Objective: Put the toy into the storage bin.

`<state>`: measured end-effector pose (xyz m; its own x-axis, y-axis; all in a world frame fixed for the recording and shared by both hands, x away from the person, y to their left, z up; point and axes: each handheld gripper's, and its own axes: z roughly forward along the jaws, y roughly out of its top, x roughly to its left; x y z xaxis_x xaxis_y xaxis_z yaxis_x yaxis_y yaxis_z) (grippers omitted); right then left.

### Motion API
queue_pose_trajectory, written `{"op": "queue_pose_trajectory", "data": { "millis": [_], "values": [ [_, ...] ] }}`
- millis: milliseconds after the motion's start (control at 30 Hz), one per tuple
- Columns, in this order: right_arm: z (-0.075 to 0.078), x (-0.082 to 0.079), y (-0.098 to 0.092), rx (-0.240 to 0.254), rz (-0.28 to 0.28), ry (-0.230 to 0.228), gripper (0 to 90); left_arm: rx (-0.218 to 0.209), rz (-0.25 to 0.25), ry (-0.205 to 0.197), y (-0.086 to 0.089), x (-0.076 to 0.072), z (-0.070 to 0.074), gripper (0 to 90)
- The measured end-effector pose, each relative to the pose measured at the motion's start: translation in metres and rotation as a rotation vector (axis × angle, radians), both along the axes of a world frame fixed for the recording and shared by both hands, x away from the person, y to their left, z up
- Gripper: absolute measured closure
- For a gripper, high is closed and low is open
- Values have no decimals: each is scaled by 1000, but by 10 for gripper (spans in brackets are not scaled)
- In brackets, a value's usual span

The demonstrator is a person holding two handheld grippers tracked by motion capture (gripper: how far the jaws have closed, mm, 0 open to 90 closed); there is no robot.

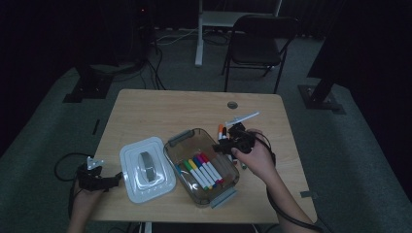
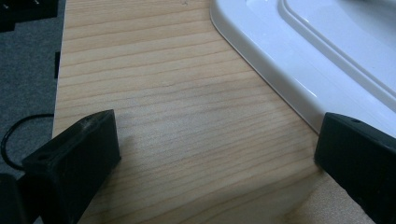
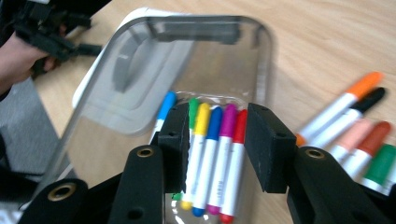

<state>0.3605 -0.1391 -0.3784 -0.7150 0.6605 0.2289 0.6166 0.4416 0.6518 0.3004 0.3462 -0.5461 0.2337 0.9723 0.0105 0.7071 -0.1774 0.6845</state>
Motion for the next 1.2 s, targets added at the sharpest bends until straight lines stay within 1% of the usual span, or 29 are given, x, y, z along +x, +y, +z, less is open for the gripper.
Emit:
{"op": "queue_pose_trajectory", "data": {
  "millis": [67,133,300,367,400,467,533,600,633,667,700,800,900,933,967,1033,1067,1100,1200],
  "values": [
    [-2,2,-10,3,-30,-2,605,0,0,-1,0,0,0,5],
    [-6,5,-18,-2,-44,-7,599,1,0,-1,0,0,0,5],
    [-20,14,-37,-10,-103,-16,583,-1,1,-1,0,0,0,5],
    [-26,18,-43,-15,-125,-8,583,1,-1,1,0,0,0,5],
    [-29,20,-46,-6,-139,-11,583,1,-1,1,0,0,0,5],
    [-35,25,-52,-8,-155,-6,583,1,-1,1,0,0,0,5],
    [-40,29,-56,-8,-173,-21,576,1,-1,1,0,0,0,5],
    [-47,34,-60,-15,-179,-12,556,1,-1,1,0,0,0,5],
    [-50,37,-62,-13,-187,-21,547,1,-1,1,0,0,0,5],
    [-53,39,-63,-17,-193,-21,547,1,-1,1,0,0,0,5],
    [-56,41,-64,-27,-196,-9,547,1,-1,1,0,0,0,5],
    [-66,49,-68,-36,-223,-5,554,1,-1,1,0,0,0,5],
    [-76,57,-72,-45,-256,-3,583,1,-1,1,0,0,0,5],
    [-79,60,-74,-43,-270,-3,619,1,-1,1,0,0,0,5],
    [-82,63,-75,-54,-284,-7,641,1,-1,1,0,0,0,5],
    [-88,69,-76,-60,-304,-4,674,1,-1,1,0,0,0,5],
    [-90,72,-76,-70,-311,7,685,1,-1,1,0,0,0,5],
    [-93,75,-76,-81,-315,9,693,1,-1,1,0,0,0,5],
    [-102,86,-75,-102,-327,29,695,1,-1,1,0,0,0,5]
  ]
}}
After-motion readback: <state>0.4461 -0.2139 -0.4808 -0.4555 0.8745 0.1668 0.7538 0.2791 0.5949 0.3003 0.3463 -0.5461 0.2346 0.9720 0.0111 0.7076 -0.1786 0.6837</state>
